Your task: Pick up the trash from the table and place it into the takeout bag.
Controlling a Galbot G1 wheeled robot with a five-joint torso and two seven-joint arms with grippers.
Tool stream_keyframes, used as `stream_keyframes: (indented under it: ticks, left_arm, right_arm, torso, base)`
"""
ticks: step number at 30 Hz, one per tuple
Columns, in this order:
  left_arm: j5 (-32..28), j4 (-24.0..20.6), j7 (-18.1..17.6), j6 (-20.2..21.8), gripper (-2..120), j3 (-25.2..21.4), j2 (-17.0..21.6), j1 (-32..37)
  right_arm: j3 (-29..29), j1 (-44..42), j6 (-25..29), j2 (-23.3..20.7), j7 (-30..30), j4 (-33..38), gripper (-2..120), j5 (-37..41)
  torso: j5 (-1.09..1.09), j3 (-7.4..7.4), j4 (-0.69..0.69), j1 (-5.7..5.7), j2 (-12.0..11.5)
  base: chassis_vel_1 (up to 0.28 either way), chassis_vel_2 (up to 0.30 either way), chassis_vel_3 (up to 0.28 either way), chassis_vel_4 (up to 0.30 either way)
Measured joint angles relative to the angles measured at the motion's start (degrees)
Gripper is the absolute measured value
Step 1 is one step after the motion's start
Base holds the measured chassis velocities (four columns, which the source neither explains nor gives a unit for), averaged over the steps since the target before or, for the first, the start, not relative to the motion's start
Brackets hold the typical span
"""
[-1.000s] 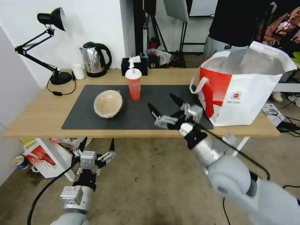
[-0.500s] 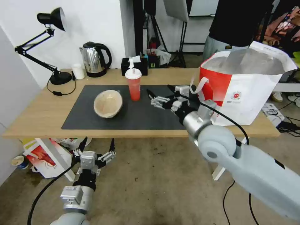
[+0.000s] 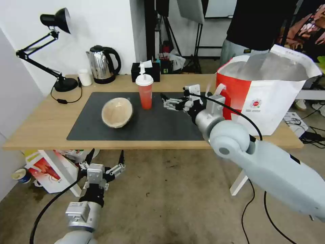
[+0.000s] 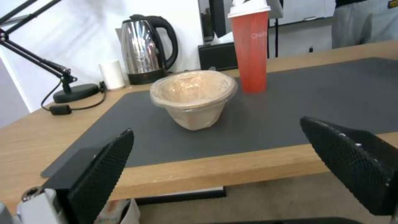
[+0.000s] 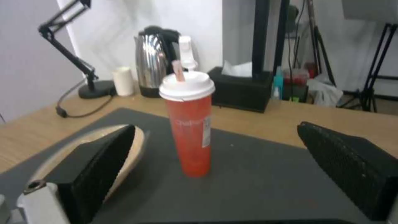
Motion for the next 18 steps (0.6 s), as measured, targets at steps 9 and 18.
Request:
stream_keyframes:
  ticks: [9, 18]
  left_arm:
    - [0.0, 0.0, 0.0, 0.0, 100, 0.0, 0.0, 0.0]
    - [0.0, 0.0, 0.0, 0.0, 100, 0.0, 0.0, 0.0]
  right_arm:
    - [-2.6, 4.2, -1.5, 2.7, -3.5, -6.7, 100, 2.7]
    - [-3.6, 5.6, -1.3, 3.8, -5.1, -10.2, 100, 3.4]
  torso:
    - [0.0, 0.0, 0.0, 0.0, 0.0]
    - [0.0, -0.01, -0.01, 0.0, 0.0]
  base:
    - [0.0, 0.0, 0.0, 0.0]
    - [0.0, 0.0, 0.0, 0.0]
